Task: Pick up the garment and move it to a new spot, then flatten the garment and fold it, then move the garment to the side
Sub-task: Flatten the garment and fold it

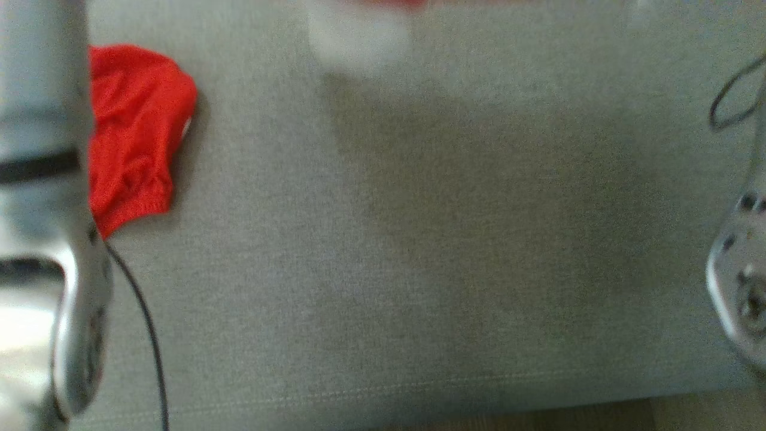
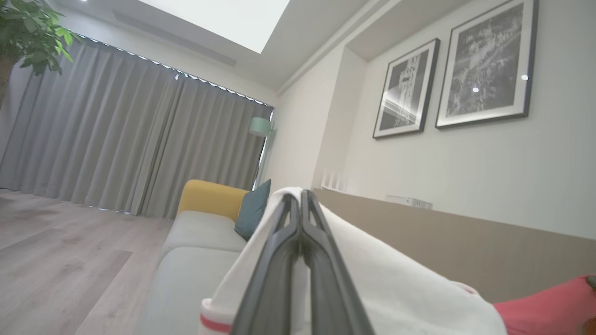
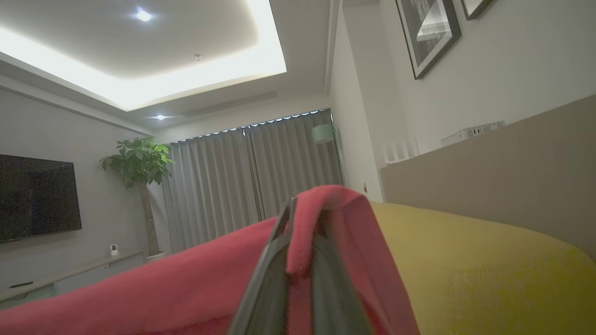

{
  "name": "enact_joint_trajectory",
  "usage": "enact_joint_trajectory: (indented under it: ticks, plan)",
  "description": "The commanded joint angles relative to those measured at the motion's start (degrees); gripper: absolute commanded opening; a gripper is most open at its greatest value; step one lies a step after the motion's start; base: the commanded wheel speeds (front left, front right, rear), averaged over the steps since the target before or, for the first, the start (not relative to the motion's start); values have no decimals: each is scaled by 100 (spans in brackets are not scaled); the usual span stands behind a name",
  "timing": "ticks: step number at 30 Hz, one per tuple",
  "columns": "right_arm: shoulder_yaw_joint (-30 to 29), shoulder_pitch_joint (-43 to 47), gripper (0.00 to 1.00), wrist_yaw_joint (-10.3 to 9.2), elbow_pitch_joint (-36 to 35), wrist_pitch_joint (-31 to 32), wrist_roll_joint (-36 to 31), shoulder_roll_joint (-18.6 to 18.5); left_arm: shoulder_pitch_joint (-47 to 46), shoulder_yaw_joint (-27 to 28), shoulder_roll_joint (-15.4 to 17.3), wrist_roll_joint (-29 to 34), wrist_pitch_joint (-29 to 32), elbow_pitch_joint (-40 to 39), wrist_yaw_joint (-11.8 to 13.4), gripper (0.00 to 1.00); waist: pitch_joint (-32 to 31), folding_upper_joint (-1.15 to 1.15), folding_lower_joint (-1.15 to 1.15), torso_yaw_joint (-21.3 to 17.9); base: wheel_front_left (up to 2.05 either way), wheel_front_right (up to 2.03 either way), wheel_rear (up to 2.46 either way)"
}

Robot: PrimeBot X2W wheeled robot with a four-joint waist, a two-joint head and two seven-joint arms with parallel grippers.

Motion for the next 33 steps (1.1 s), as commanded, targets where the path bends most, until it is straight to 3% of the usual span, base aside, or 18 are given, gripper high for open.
enact_joint_trajectory:
  ticks: [1, 6, 12, 23, 33]
  plan:
    - [123, -477, 0, 43, 43, -330, -48, 64, -463, 182, 192, 11, -175, 39, -34, 0, 423, 0, -2, 39, 0, 0, 0]
    - [331, -957, 0, 43, 1016, -1303, 161, -31, -916, 149, 57, 56, -731, 812, -215, 0, 625, 0, -2, 140, 0, 0, 0]
    - [589, -664, 0, 43, 2016, -1447, 615, -167, -564, -122, -137, 107, -931, 1343, -444, 0, 961, 0, -2, 281, 0, 0, 0]
    - [1542, 596, 0, 43, 3181, -652, 1271, -601, 1167, -611, -113, -31, -979, 1804, -588, 0, 731, 0, -2, 526, 0, 0, 0]
    - [2498, 1691, 0, 43, 3057, 37, 1787, -1145, 2753, -1540, 583, -780, -819, 1276, -592, 0, 159, 0, -2, 600, 0, 0, 0]
